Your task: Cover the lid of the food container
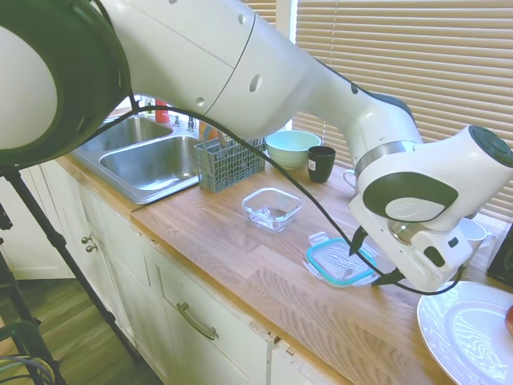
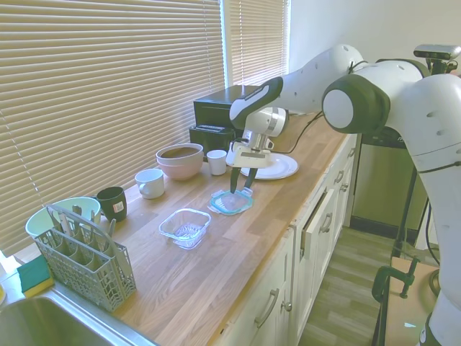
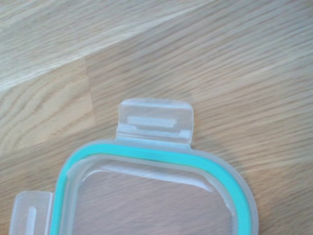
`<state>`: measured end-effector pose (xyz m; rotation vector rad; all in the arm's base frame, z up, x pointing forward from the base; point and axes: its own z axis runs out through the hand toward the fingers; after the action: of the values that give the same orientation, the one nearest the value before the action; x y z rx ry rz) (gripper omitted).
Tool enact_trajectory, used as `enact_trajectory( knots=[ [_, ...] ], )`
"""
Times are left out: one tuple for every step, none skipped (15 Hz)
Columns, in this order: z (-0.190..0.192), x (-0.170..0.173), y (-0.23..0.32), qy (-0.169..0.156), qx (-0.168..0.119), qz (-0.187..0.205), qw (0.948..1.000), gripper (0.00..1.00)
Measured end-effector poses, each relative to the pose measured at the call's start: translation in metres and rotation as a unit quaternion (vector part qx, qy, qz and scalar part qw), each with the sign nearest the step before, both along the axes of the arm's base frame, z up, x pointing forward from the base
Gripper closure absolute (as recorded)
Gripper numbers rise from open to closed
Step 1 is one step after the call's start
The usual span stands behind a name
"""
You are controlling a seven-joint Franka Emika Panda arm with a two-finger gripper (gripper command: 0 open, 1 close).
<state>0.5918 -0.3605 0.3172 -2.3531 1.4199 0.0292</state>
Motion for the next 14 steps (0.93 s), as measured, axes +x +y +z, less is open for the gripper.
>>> enact_trajectory(
  knots=[
    [-0.001, -0.002, -0.001, 0.000, 0.002, -0.003, 1.0000, 1.00],
    [-0.002, -0.003, -0.002, 0.000, 0.005, -0.005, 1.0000, 1.00],
    [-0.003, -0.004, -0.002, 0.001, 0.005, -0.006, 1.0000, 1.00],
    [-0.004, -0.005, -0.002, 0.001, 0.006, -0.006, 1.0000, 1.00],
    [-0.005, -0.005, -0.001, 0.002, 0.006, -0.007, 1.0000, 1.00],
    [-0.006, -0.006, 0.001, 0.002, 0.006, -0.007, 1.0000, 1.00],
    [-0.006, -0.007, 0.003, 0.002, 0.005, -0.008, 1.0000, 1.00],
    [-0.007, -0.008, 0.007, 0.004, 0.005, -0.007, 1.0000, 1.00],
    [-0.008, -0.010, 0.009, 0.003, 0.005, -0.008, 1.0000, 1.00],
    [-0.008, -0.012, 0.011, 0.004, 0.004, -0.009, 0.9999, 1.00],
    [-0.008, -0.015, 0.013, 0.004, 0.005, -0.009, 0.9999, 1.00],
    [-0.007, -0.017, 0.016, 0.003, 0.004, -0.010, 0.9999, 1.00],
    [-0.006, -0.019, 0.018, 0.004, 0.004, -0.010, 0.9999, 1.00],
    [-0.006, -0.022, 0.021, 0.005, 0.004, -0.009, 0.9999, 1.00]
  ],
)
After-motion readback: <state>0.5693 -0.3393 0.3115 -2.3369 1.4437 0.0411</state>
